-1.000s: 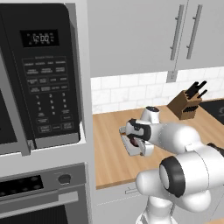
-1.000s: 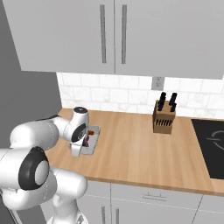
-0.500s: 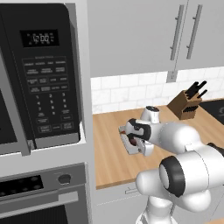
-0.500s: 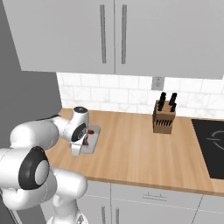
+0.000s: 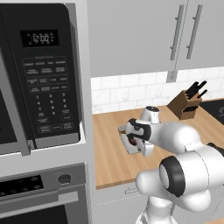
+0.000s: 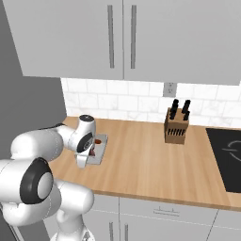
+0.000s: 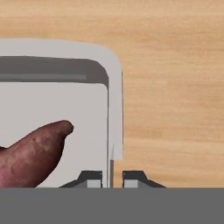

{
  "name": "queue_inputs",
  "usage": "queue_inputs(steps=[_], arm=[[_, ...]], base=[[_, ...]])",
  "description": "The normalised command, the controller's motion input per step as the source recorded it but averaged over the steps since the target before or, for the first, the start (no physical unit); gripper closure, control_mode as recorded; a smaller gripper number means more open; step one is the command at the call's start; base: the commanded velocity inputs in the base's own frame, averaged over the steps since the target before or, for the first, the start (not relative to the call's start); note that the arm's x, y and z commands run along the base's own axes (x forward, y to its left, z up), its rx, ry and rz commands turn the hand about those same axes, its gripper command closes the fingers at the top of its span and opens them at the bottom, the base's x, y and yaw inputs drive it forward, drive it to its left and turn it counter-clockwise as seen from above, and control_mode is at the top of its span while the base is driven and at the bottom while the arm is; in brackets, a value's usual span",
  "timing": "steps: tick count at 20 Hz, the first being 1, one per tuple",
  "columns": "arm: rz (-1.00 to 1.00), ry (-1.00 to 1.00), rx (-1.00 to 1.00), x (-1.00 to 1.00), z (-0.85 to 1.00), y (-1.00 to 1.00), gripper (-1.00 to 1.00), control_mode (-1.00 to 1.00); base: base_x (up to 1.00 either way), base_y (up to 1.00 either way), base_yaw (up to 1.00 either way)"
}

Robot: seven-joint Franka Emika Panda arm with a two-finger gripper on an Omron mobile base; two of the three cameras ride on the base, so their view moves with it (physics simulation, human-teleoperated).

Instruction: Take the meat container that has the shrimp and place it on the second highest rack of the freezer. Then take the vegetable container that has the potato and carrot and place it on the highest rack of the freezer.

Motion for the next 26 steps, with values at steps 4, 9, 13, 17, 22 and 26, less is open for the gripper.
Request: queue_inputs(steps=[4,9,13,17,22,26], arm=[[-0.01,0.00,0.00,0.00,0.03,0.00,1.00,-1.00],[-0.04,0.00,0.00,-0.17,0.62,-0.24,1.00,-1.00],[-0.11,0.00,0.00,-0.34,0.96,-0.02,1.00,-1.00],[-0.15,0.00,0.00,-0.55,0.86,-0.01,1.00,-1.00],[-0.05,-0.04,0.00,-0.45,0.77,-0.05,1.00,-1.00],[0.08,-0.02,0.00,-0.50,0.64,0.00,1.00,-1.00]], base=[[0.00,0.00,0.00],[0.00,0.00,0.00],[0.00,0.00,0.00],[0.00,0.00,0.00],[0.00,0.00,0.00],[0.00,0.00,0.00]])
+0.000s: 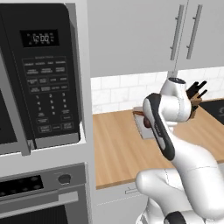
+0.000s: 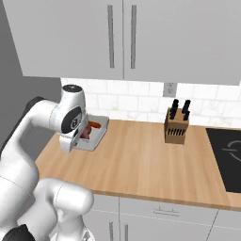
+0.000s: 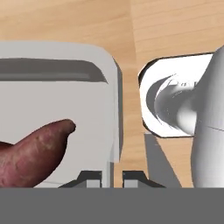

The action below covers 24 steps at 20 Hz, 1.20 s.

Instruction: Take the meat container that has the shrimp and place it on the second highest rack of the freezer. Then take the vegetable container that has the potato and carrot and place it on the highest rack of the freezer.

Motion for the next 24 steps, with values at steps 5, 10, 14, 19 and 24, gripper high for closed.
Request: queue_inputs(steps=[5,10,14,19,24], arm=[[0.06,0.00,0.00,-0.36,0.74,-0.04,1.00,-1.00],[0.00,0.00,0.00,-0.42,0.43,-0.23,1.00,-1.00],[0.00,0.00,0.00,-0.47,0.22,-0.22,1.00,-1.00],[0.00,0.00,-0.03,-0.29,0.08,0.00,1.00,-1.00],[0.00,-0.02,-0.01,-0.01,0.14,0.00,1.00,-1.00]], base=[[0.00,0.00,0.00],[0.00,0.00,0.00],[0.00,0.00,0.00],[0.00,0.00,0.00],[0.00,0.00,0.00]])
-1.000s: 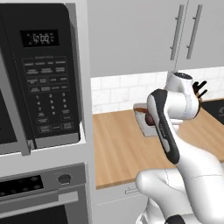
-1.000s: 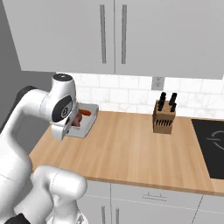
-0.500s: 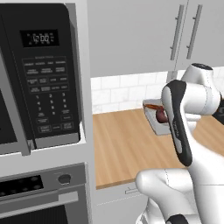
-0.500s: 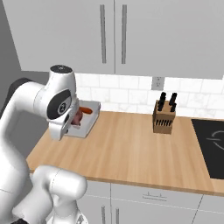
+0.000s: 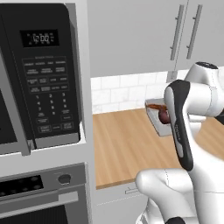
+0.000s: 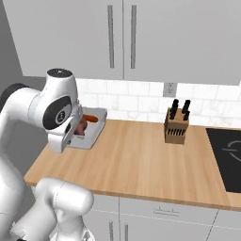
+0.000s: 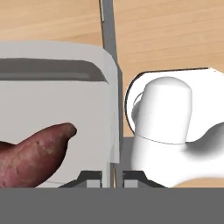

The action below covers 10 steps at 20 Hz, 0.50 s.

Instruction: Take the meat container that has the shrimp and place it on the second highest rack of the freezer. Then take the vegetable container that has the potato and carrot and place it on the highest rack of the freezer.

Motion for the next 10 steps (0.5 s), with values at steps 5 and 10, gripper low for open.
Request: queue_inputs(steps=[5,10], arm=[[0.00,-0.02,0.00,0.00,0.35,0.13,1.00,-1.00],[0.01,0.00,0.00,0.00,0.27,0.18,1.00,-1.00]], base=[[0.00,0.00,0.00],[0.00,0.00,0.00]])
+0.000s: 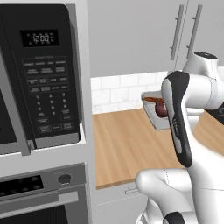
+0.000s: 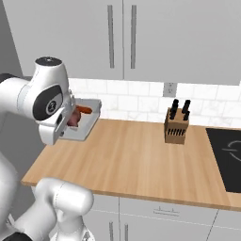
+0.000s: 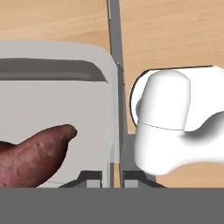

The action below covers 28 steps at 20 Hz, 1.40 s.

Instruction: Take the meat container that has the shrimp and place it on the second highest rack of the freezer. Then take the vegetable container that has the potato and carrot and place it on the highest rack of the freezer.

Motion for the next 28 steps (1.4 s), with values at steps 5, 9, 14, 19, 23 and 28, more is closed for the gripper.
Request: queue_inputs(steps=[5,9,14,19,23,28], arm=[[0.00,0.00,0.00,0.00,0.19,0.00,1.00,-1.00],[0.00,0.00,0.00,0.00,0.00,0.00,1.00,1.00],[0.00,0.00,0.00,0.00,0.00,0.00,1.00,1.00],[0.00,0.00,0.00,0.00,0.00,0.00,1.00,1.00],[0.00,0.00,0.00,0.00,0.00,0.00,1.00,1.00],[0.00,0.00,0.00,0.00,0.00,0.00,1.00,1.00]], base=[[0.00,0.00,0.00],[-0.43,-0.05,0.00],[-1.00,-0.55,0.07],[-0.95,-0.42,0.29],[-0.58,-0.04,0.62],[-0.33,0.03,0.75]])
